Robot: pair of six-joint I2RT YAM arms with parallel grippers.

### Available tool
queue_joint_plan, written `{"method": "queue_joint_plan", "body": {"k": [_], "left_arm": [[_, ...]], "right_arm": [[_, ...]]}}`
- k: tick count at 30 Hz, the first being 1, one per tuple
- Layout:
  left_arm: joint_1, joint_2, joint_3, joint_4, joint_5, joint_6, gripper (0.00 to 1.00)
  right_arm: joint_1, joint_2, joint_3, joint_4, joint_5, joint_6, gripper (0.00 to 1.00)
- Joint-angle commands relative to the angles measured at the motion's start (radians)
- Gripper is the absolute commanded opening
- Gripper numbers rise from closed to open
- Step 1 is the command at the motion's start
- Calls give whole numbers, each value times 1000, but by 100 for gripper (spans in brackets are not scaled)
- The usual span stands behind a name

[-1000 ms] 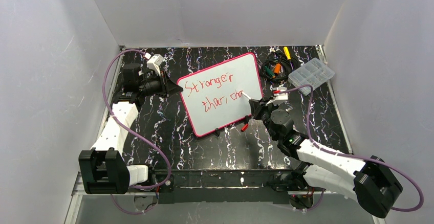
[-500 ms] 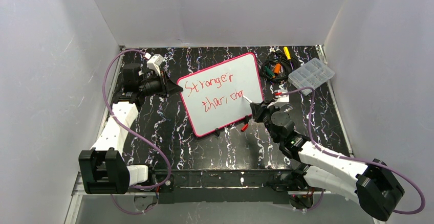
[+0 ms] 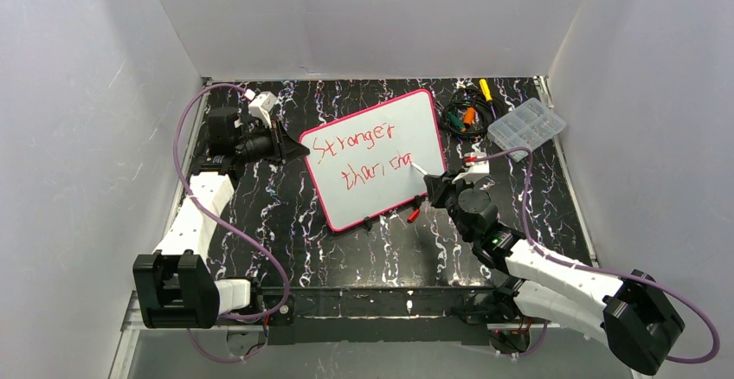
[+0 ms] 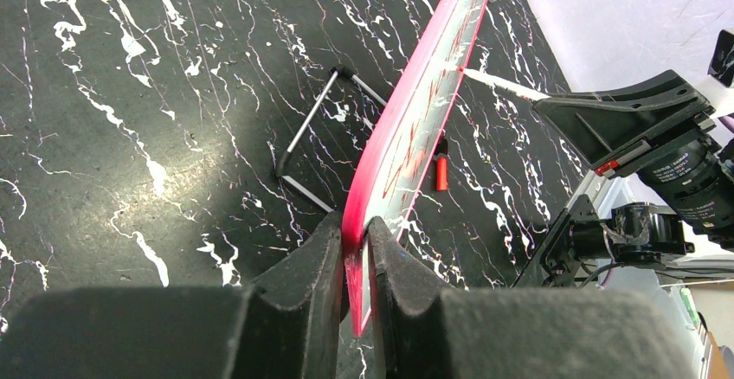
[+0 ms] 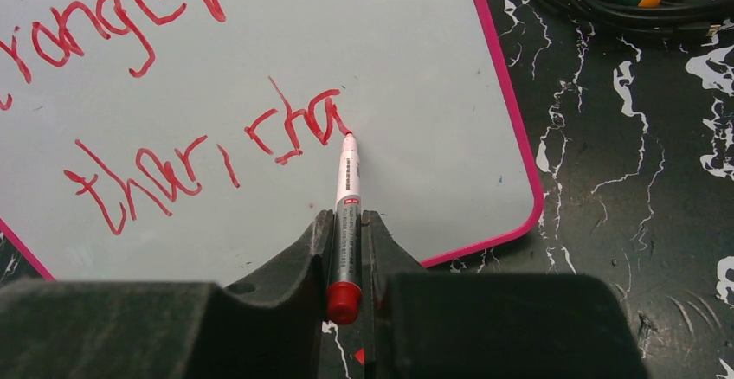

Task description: Write a sentence on the whiteboard

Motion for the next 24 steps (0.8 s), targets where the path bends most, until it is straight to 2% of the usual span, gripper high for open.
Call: {"method": "queue_joint_plan", "body": {"k": [1,16,24], "left_arm": [[-7,-24,-9,-11,0,14,0],[-7,-28,-10,-11,-1,14,0],[-7,-28,-10,-11,1,14,0]], "right_arm": [[-2,-6,19,-16,42,-29,1],[-3,-78,72,-45,32,-71,1],[-23,-38,131,9,19,-138,1]]}}
